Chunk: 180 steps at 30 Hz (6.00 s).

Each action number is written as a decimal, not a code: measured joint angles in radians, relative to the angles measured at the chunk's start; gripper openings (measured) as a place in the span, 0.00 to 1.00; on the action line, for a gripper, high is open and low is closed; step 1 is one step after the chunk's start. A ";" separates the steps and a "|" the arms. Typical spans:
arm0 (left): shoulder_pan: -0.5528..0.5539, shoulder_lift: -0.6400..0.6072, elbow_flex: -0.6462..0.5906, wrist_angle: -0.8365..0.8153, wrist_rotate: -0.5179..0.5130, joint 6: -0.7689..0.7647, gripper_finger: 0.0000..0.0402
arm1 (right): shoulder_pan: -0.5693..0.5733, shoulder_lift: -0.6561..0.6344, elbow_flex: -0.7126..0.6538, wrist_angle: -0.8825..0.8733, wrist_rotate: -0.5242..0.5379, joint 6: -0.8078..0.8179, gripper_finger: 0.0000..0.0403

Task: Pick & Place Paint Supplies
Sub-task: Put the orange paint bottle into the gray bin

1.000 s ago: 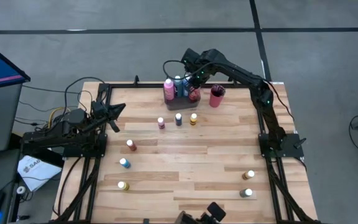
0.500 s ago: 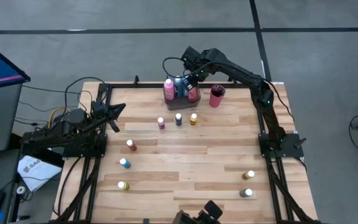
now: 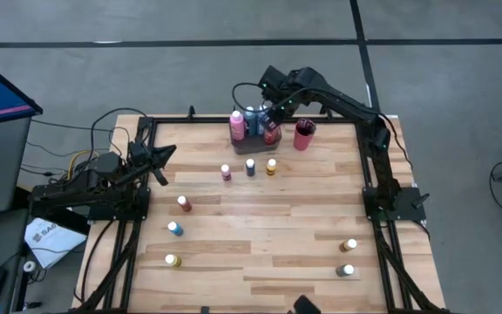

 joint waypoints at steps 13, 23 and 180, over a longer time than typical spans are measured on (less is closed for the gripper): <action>0.000 0.000 0.000 0.000 0.040 -0.005 0.01 | 0.261 -0.132 -0.159 -0.141 -0.046 0.107 0.03; 0.000 0.000 0.000 0.002 0.043 -0.009 0.01 | 0.579 -0.462 -0.643 -0.140 -0.121 0.661 0.12; 0.000 0.001 0.000 0.002 0.041 0.018 0.01 | 0.108 0.311 0.058 0.478 -0.118 0.228 0.33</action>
